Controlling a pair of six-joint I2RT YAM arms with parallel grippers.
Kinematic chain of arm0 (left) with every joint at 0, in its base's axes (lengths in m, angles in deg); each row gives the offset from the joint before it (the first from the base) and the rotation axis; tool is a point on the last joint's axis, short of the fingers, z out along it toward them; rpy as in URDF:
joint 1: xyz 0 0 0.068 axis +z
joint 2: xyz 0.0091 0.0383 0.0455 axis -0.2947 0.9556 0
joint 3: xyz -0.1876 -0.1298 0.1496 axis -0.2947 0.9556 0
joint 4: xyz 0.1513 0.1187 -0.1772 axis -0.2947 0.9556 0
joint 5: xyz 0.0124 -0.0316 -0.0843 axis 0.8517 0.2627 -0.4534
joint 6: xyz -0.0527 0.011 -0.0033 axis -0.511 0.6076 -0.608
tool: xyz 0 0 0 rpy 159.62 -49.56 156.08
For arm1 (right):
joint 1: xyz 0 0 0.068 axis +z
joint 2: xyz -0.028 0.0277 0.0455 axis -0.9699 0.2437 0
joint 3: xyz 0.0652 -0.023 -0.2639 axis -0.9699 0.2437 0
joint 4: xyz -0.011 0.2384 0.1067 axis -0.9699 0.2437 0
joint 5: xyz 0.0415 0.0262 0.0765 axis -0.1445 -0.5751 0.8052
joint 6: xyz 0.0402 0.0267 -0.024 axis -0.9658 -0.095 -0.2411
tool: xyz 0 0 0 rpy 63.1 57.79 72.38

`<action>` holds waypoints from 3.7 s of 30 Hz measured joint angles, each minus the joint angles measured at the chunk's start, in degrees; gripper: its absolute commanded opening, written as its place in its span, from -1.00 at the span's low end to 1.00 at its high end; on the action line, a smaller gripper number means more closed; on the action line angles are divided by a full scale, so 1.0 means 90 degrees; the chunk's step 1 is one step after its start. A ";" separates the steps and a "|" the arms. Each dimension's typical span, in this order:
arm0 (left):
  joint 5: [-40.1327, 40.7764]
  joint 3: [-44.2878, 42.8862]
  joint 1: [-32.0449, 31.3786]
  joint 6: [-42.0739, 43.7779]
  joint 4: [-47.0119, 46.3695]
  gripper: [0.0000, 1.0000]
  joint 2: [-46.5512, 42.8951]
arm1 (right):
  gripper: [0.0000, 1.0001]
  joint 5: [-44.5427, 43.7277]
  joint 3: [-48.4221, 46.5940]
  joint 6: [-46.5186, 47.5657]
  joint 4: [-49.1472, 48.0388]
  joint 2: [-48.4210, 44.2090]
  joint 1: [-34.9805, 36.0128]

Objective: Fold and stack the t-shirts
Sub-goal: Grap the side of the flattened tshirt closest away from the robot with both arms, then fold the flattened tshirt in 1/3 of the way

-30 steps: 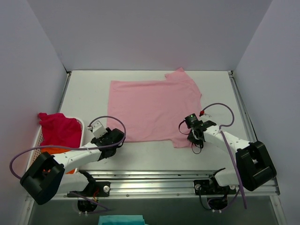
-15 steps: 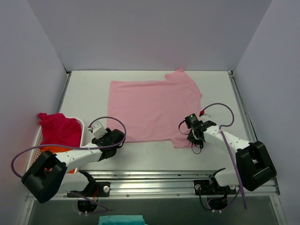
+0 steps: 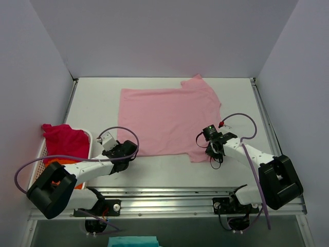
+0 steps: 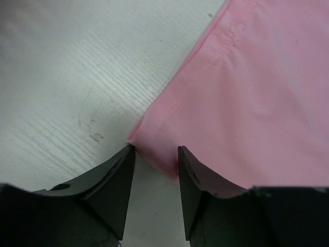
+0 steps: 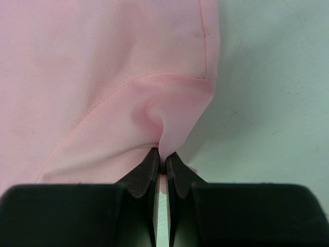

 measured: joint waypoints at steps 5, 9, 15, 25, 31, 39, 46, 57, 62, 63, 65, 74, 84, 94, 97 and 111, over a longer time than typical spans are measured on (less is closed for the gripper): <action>0.0000 -0.0097 0.0012 -0.0002 0.0015 -0.34 0.0143 | -1.00 0.0000 0.0000 0.0000 0.0000 0.0000 0.0000; -0.0027 -0.0097 0.0012 -0.0012 0.0044 -0.87 0.0148 | -1.00 0.0000 0.0000 0.0000 0.0000 -0.0007 0.0000; -0.0114 -0.0097 0.0012 0.0034 0.0049 -0.95 0.0129 | -1.00 -0.0002 0.0056 -0.0010 0.0000 -0.0206 0.0000; -0.0478 -0.0112 0.0010 0.0330 0.0503 -0.95 -0.1032 | -1.00 -0.0007 0.0214 -0.0073 0.0206 -0.1105 0.0002; -0.0580 -0.0289 0.0012 0.0578 0.0833 -0.95 -0.1732 | -1.00 -0.0007 0.0214 -0.0136 0.0398 -0.1802 0.0010; -0.0629 -0.0692 0.0058 0.0869 0.1056 -0.95 -0.1787 | -1.00 -0.0029 0.0036 -0.0165 0.0597 -0.2021 0.0015; -0.0913 -0.1115 0.0619 0.1195 0.0974 -0.95 -0.1639 | -1.00 -0.0102 -0.0491 -0.0165 0.0376 -0.1632 0.0015; -0.1950 -0.1911 0.1972 0.1894 0.0321 -0.95 -0.0304 | -1.00 -0.0274 -0.2310 -0.0068 -0.0223 0.0347 -0.0238; -0.2696 -0.3084 0.2786 0.2280 -0.0066 -0.95 0.1350 | -1.00 -0.0211 -0.3959 0.0051 -0.0289 0.2475 -0.0775; -0.2854 -0.3325 0.2941 0.2348 -0.0141 -0.90 0.1685 | -1.00 -0.0197 -0.4299 0.0073 -0.0311 0.2895 -0.0835; -0.3189 -0.3701 0.3242 0.2443 -0.0299 -0.68 0.2268 | -0.97 -0.0189 -0.4821 0.0100 -0.0299 0.3587 -0.0933; -0.4330 -0.5144 0.3857 0.2810 -0.0238 0.94 0.4044 | 1.00 -0.0369 -0.7278 0.0335 0.0508 0.5651 -0.1073; -0.4386 -0.4772 0.4000 0.2939 -0.0330 0.94 0.2526 | 1.00 -0.0954 -0.6700 0.0338 0.0556 0.4235 -0.0998; -0.4330 -0.3575 0.4000 0.3033 -0.0787 0.90 0.1234 | 0.73 -0.0789 -0.4194 -0.0017 -0.0687 0.3053 -0.0136; -0.4337 -0.3473 0.4000 0.3041 -0.0784 0.87 0.1360 | 0.69 -0.0690 -0.4061 -0.0066 -0.0901 0.3487 -0.0080; -0.4403 -0.3470 0.4000 0.3167 -0.1069 0.83 0.1661 | 0.50 -0.0457 -0.4658 0.0007 -0.1430 0.4549 -0.0474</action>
